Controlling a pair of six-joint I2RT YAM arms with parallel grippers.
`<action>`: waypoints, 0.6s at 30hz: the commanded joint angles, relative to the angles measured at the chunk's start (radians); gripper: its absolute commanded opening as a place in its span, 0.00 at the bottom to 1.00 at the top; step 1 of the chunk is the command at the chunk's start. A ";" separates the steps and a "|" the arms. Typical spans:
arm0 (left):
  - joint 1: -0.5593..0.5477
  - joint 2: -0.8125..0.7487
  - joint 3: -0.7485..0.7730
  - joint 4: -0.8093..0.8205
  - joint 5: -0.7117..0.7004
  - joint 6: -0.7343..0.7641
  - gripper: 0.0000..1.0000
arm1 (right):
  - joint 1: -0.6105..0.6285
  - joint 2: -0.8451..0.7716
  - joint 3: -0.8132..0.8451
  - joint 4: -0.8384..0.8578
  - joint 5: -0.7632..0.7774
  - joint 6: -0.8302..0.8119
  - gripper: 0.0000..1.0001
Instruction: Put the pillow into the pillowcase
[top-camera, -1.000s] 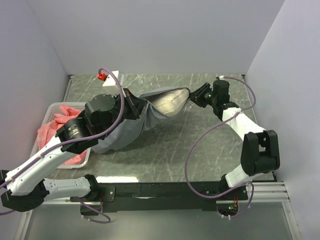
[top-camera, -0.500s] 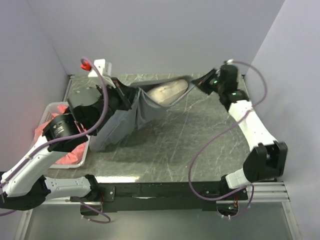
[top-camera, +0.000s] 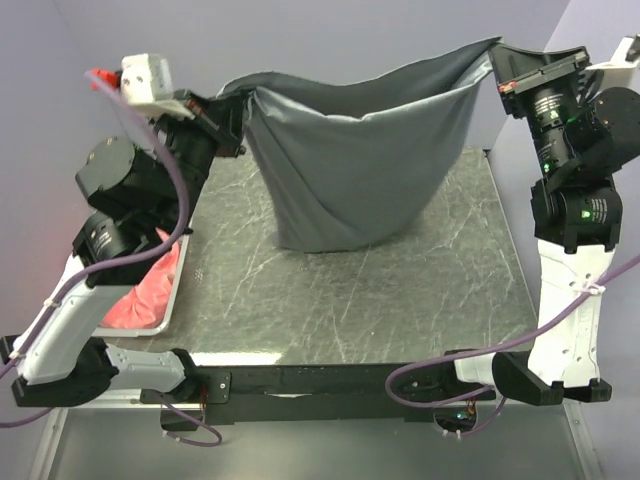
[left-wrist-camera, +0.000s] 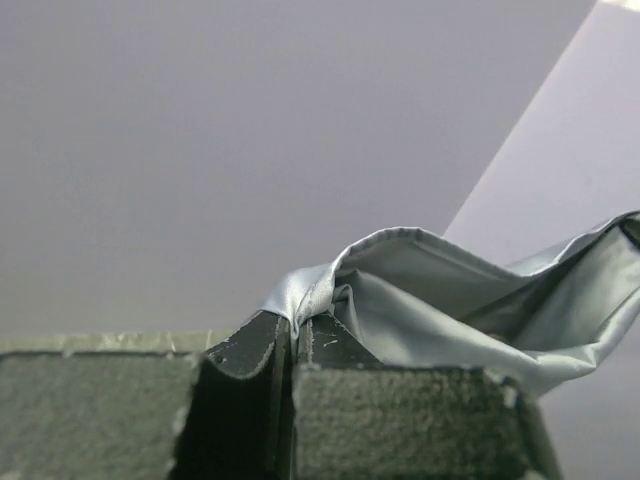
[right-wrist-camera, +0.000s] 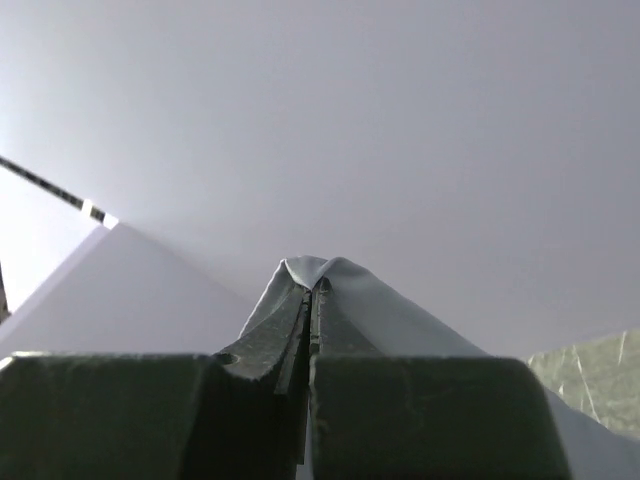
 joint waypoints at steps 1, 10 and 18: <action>0.087 0.069 0.155 -0.008 0.194 0.113 0.01 | -0.013 0.038 0.035 0.069 0.105 0.020 0.00; 0.663 0.276 0.332 -0.053 1.163 -0.198 0.01 | -0.028 0.228 0.164 0.140 0.198 0.009 0.00; 1.028 0.685 0.448 0.753 1.593 -1.123 0.01 | -0.113 0.308 0.235 0.272 0.203 0.049 0.00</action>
